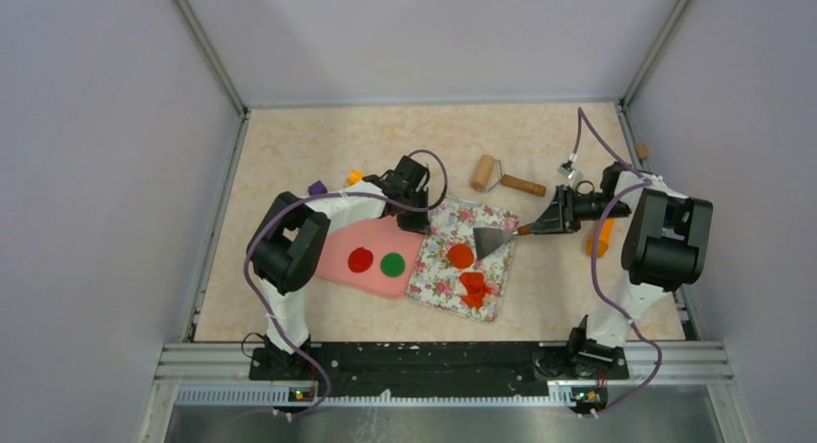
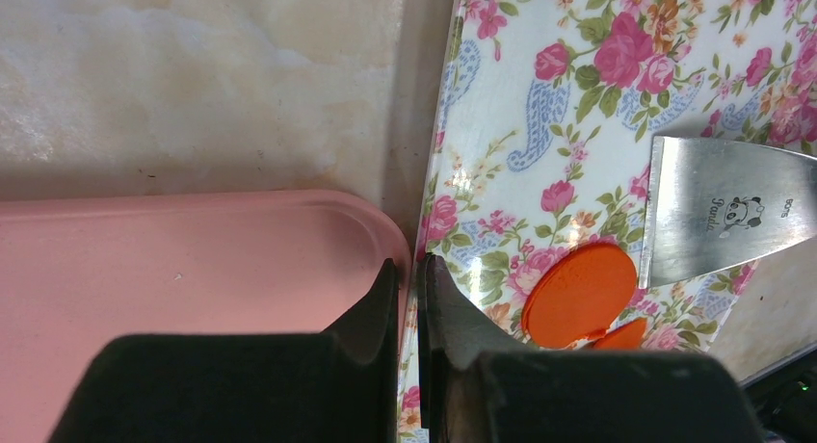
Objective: Roll out the dumpling wrappers from the dough
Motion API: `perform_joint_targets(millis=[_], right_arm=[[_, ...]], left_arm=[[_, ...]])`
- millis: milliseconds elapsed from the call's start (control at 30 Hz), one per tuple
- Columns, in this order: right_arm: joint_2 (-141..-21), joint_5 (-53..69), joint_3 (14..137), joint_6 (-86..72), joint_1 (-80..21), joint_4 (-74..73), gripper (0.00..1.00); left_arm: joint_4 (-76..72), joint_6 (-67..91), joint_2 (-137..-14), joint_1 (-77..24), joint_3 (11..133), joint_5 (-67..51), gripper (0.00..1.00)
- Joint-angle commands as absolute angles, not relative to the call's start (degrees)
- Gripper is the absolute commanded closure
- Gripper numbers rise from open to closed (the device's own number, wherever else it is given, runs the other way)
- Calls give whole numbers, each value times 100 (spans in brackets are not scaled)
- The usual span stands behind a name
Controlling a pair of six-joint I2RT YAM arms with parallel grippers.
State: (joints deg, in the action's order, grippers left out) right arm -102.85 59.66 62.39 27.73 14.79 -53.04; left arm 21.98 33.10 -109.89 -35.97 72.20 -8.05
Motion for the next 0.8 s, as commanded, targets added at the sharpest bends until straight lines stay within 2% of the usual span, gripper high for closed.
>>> perform_joint_targets(millis=[0, 200, 533, 767], right_arm=[[-10484, 5299, 6330, 3224, 1346, -5365, 100], [-10592, 5281, 6349, 3274, 1283, -5447, 100], [-10766, 4971, 6907, 4438, 1336, -6540, 100], [-10868, 5047, 6674, 4027, 1319, -5999, 100]], left_arm=[[2558, 3316, -11435, -3465, 7003, -160, 100], [2540, 3283, -11439, -3470, 7018, -180, 100], [2514, 3226, -11428, -3465, 7049, -169, 100], [2496, 3200, -11405, -3474, 7041, -196, 100]])
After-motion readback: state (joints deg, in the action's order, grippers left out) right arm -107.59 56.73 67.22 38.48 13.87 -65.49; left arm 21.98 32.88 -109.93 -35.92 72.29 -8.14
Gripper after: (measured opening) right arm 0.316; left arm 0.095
